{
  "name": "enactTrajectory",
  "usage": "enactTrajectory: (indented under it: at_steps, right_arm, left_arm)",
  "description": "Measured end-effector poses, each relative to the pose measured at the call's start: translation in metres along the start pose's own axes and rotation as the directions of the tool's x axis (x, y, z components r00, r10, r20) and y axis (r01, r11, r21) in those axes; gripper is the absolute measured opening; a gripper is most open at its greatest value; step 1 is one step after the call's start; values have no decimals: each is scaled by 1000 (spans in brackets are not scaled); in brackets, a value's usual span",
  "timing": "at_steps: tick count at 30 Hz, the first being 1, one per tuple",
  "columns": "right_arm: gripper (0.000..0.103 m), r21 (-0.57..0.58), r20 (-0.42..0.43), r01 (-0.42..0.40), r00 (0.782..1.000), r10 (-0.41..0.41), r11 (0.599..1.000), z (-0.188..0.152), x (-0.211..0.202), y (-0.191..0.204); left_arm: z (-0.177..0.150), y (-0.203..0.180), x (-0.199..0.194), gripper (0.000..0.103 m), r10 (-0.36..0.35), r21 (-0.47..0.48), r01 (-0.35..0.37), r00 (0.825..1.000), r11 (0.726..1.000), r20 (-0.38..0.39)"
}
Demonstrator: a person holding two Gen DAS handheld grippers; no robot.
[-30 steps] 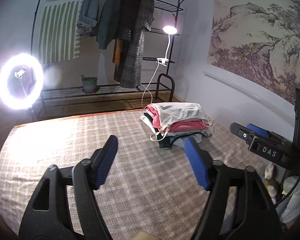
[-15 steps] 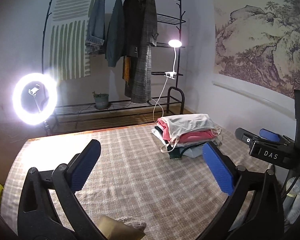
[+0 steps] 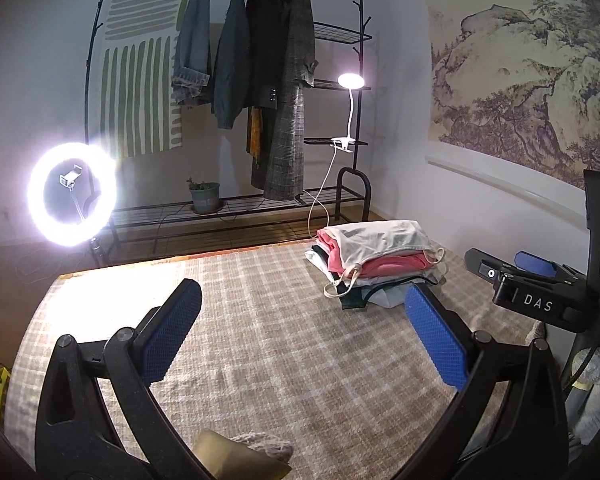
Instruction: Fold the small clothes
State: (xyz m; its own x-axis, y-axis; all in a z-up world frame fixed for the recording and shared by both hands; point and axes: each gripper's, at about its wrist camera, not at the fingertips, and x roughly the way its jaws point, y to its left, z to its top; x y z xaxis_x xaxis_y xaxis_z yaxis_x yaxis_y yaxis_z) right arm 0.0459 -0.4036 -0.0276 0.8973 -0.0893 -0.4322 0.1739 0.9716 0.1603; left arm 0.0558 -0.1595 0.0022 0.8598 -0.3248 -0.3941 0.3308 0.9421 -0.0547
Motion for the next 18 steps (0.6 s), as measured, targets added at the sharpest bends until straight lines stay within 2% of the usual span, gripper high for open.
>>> enactTrajectory:
  at_steps: [18]
  right_arm:
    - [103,36,-14,-19,1000,19,999,1,3,-5]
  left_arm:
    - [-2,0,0,103,3,1,-3,1000,1000,-4]
